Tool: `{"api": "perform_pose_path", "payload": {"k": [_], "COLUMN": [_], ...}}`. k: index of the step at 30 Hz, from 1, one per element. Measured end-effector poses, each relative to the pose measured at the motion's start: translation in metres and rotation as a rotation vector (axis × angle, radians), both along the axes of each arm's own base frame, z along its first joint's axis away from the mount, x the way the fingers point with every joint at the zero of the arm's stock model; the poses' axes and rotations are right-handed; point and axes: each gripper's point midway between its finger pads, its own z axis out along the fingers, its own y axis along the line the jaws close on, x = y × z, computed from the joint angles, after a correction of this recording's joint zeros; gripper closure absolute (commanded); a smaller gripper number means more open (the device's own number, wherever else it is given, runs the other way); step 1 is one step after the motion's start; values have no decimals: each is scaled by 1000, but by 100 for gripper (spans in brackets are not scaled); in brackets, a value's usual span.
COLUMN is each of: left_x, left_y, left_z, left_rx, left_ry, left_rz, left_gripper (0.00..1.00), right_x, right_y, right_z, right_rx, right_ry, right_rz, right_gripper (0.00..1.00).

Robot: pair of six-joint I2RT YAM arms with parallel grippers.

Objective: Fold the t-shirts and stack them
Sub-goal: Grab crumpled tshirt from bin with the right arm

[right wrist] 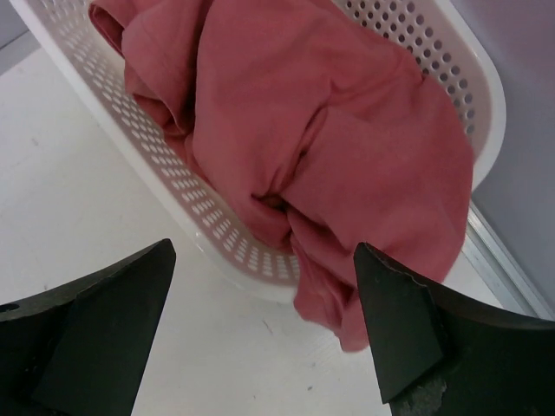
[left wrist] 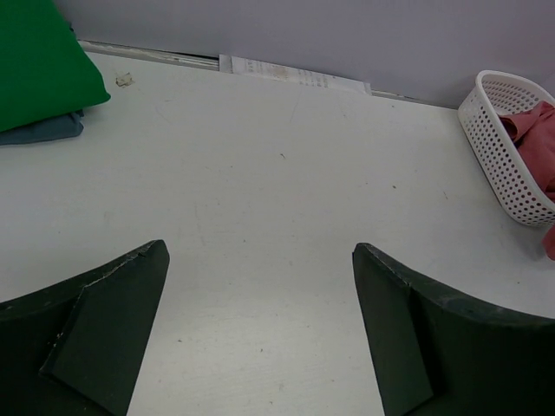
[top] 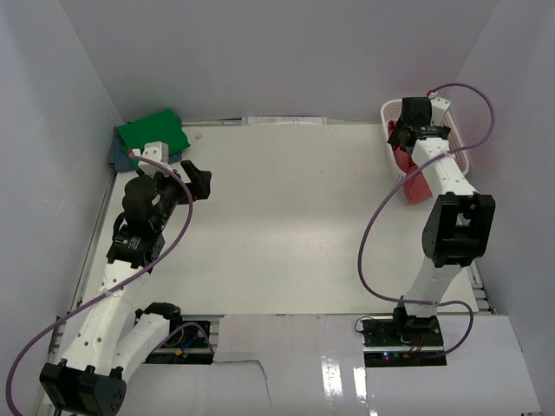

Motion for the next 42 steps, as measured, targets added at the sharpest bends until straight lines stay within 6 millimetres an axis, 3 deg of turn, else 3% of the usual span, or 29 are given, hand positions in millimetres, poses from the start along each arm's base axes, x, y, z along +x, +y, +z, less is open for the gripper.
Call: {"api": "perform_pose_path", "payload": {"k": [7,13,18,28,29,31,32,33,34,42], "left_x": [-1,0,1,2,2,2,2,2,2,3], "left_y": [-4,-7,-9,-11,-11,-10,-11,-11,-11,-11], "left_z": [-1,-4,-7,-8,-8,-8,-8,-8,-8,-11], "left_rx": [-2,-1,0,-1,-1,0,0,0,0,1], "left_ry": [2,13,23,28,28,28,29,28,28,38], "left_rz": [-23,-39,-50,-57,-57,-57,-57,-57,-57,-58], "left_gripper": [2,2,2,2,2,2,2,2,2,2], "right_x": [48,69,68,60,60,60,60,60,60,63], "right_y": [-9,-9,-20,-48,-50,-51,-52,-52,-52,-52], "right_z": [-15,-49,-79,-88,-89,-90,-91,-91,-92,-97], "right_rx": [-26,-32,-44,-54,-54,-47,-45,-43,-37,29], "right_ry": [39,99,170,197,199,199,201,205,206,197], "right_rz": [-40,-42,-67,-131,-135,-135,-131,-125,-123,-107], "right_gripper": [10,10,10,10,1,16,52,74,90,92]}}
